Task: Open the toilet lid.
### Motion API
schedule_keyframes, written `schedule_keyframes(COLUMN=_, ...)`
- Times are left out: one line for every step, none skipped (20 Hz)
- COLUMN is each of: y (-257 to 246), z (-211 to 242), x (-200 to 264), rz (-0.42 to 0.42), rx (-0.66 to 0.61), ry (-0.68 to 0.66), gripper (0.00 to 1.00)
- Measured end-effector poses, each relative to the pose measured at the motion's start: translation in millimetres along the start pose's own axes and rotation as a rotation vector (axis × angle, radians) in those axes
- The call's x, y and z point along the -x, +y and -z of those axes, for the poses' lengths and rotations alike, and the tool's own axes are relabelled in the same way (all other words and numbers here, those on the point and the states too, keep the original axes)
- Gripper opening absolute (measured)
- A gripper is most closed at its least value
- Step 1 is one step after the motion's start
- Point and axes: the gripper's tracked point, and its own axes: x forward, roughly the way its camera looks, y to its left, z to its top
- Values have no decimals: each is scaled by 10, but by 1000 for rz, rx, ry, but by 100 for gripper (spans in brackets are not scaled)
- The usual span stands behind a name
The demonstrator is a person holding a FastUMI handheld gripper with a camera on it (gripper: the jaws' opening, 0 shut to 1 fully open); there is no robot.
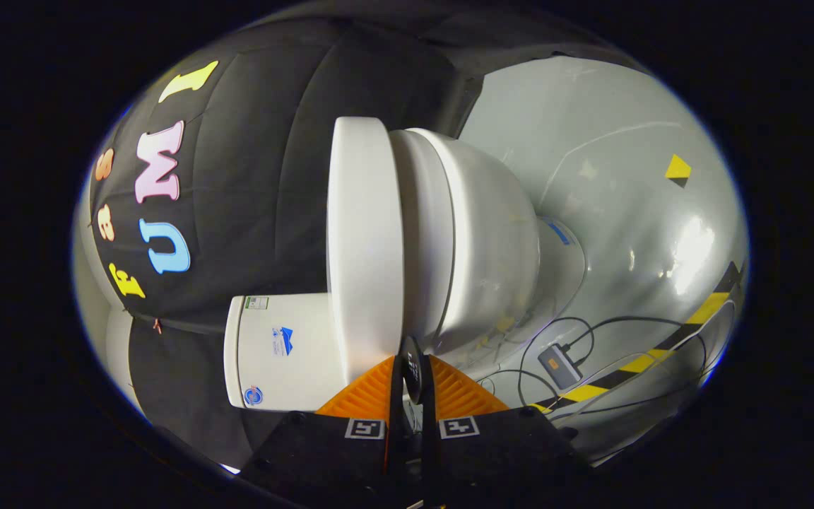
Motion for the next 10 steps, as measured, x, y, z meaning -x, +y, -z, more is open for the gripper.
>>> schedule_keyframes(y=26, z=-38, x=69, rz=2, rx=8, ry=-8, gripper=13)
schedule_keyframes(y=29, z=-10, x=61, rz=22, rx=19, ry=-7, gripper=9)
schedule_keyframes(y=16, z=3, x=17, rz=45, rx=49, ry=-11, gripper=5)
schedule_keyframes(y=29, z=-21, x=63, rz=68, rx=74, ry=-14, gripper=5)
schedule_keyframes(y=60, z=-22, x=70, rz=78, rx=79, ry=-20, gripper=5)
schedule_keyframes(y=107, z=-37, x=89, rz=86, rx=89, ry=-24, gripper=5)
schedule_keyframes(y=162, z=-43, x=107, rz=97, rx=107, ry=-29, gripper=5)
schedule_keyframes(y=204, z=-42, x=131, rz=114, rx=129, ry=-34, gripper=5)
schedule_keyframes(y=268, z=-50, x=154, rz=133, rx=154, ry=-41, gripper=5)
schedule_keyframes(y=369, z=-43, x=189, rz=149, rx=182, ry=-48, gripper=5)
